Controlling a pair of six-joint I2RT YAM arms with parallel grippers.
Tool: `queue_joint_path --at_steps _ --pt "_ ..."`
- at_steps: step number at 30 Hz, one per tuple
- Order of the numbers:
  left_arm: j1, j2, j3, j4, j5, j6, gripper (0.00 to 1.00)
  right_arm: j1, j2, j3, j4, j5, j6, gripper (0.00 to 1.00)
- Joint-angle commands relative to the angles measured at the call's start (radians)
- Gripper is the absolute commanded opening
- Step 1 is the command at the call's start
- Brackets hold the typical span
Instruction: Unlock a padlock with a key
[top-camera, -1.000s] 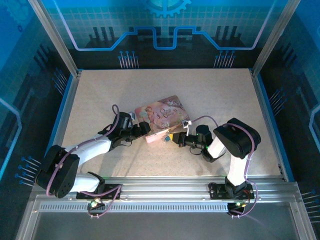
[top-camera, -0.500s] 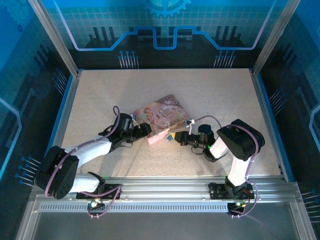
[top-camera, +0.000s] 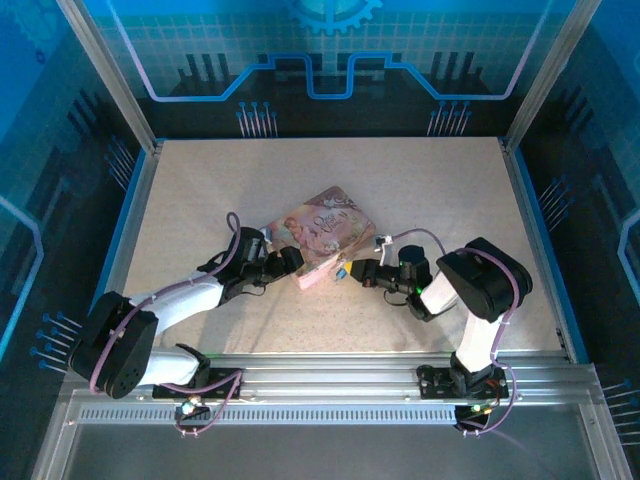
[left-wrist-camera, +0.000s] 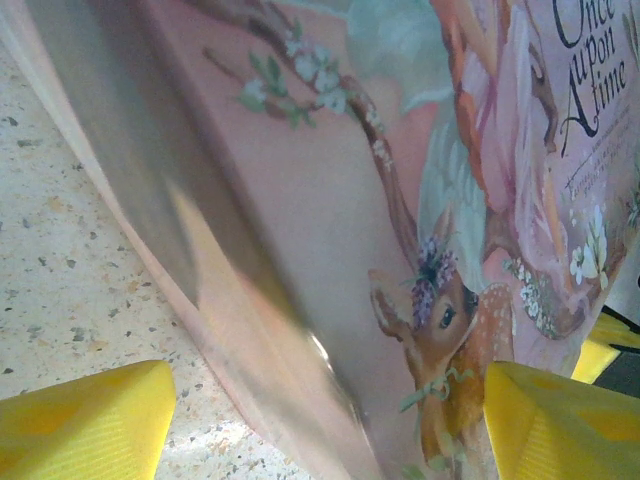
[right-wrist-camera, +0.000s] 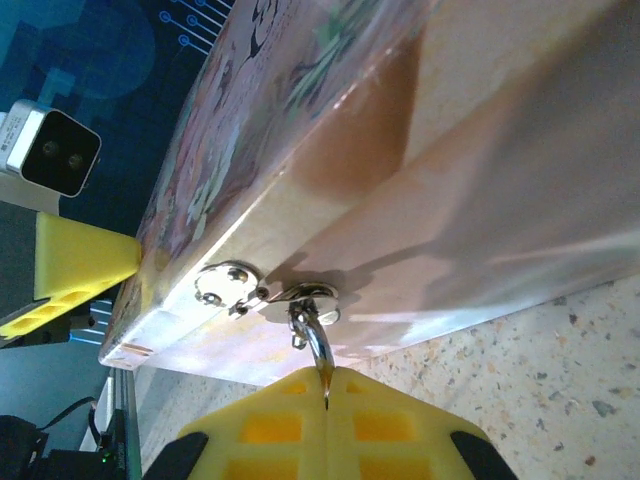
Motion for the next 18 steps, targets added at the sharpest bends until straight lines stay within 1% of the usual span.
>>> queue_joint_path --at_steps 1,7,18 --pt "-0.011 0.018 -0.044 -0.118 -0.013 0.007 0.81 -0.031 -0.018 0.042 0.055 -0.035 0.007 0.00" --pt "-0.017 0.012 -0.043 -0.118 -0.014 -0.001 0.81 -0.033 0.009 0.054 0.062 -0.048 0.058 0.00" --pt "-0.056 0.002 -0.034 -0.118 -0.023 -0.020 0.81 -0.027 -0.009 0.071 0.031 -0.058 0.105 0.00"
